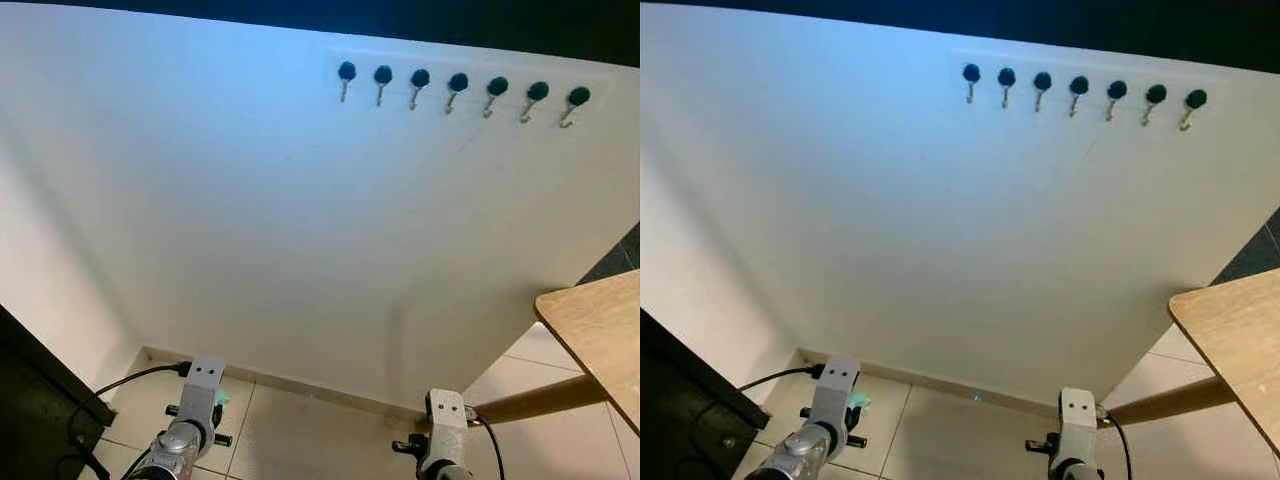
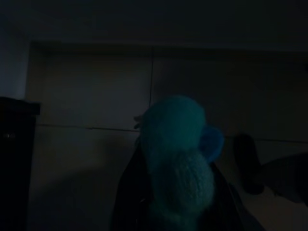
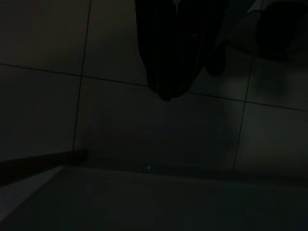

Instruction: Hang keys on a hook

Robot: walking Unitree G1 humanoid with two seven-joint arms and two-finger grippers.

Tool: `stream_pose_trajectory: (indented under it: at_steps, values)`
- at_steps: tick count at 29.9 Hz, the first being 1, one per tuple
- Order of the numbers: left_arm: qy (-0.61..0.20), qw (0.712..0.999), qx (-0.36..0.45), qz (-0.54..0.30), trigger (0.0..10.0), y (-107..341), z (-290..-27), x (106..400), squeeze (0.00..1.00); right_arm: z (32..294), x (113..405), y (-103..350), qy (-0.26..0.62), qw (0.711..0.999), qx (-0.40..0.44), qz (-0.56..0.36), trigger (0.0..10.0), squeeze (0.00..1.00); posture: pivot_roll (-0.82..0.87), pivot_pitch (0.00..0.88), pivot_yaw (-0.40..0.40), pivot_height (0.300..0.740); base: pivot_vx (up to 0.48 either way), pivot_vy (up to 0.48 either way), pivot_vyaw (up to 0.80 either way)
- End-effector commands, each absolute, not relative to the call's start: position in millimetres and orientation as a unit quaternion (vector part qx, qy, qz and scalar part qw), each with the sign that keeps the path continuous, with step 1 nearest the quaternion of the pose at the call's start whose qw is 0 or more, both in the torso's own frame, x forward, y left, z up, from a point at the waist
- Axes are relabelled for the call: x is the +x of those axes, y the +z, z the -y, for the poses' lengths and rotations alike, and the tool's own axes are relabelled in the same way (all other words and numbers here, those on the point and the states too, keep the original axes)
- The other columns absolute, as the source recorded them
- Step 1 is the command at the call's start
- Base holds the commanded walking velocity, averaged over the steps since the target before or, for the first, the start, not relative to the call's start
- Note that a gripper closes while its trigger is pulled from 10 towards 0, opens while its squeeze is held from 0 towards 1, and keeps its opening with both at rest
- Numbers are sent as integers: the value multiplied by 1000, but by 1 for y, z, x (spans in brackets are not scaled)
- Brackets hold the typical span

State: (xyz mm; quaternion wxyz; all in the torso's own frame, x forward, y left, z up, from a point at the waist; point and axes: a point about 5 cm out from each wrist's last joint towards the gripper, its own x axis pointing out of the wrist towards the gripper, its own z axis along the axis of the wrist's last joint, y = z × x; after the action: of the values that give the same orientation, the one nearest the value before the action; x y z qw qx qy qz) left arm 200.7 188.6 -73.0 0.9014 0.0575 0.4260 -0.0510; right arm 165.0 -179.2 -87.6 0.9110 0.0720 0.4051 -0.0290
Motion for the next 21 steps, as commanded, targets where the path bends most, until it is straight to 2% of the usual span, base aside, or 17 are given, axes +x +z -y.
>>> stream_pose_trajectory:
  at_steps: [1, 11, 18, 19, 21]
  values:
    - [-50, 901, 67, -425, 10000, -73, -194, 199, 0, 183, 163, -89, -39, 908, 68, -412, 10000, 0, 94, 0, -43, 740, 0, 0, 0]
    - [-55, 903, 66, -421, 10000, -74, -190, 197, 0, 185, 158, -91, -33, 905, 56, -420, 10000, 0, 85, 0, -49, 740, 0, 0, 0]
    - [-73, 900, 78, -422, 10000, -73, -190, 199, 0, 188, 157, -90, -45, 906, 56, -417, 10000, 0, 69, 0, -20, 740, 0, 0, 0]
    - [-77, 901, 82, -420, 10000, -72, -191, 201, 0, 189, 157, -90, -47, 906, 57, -417, 8863, 0, 71, 0, -26, 740, 0, 0, 0]
    - [-77, 901, 83, -419, 10000, -71, -191, 201, 0, 189, 157, -90, -47, 906, 56, -417, 8863, 0, 71, 0, -26, 740, 0, 0, 0]
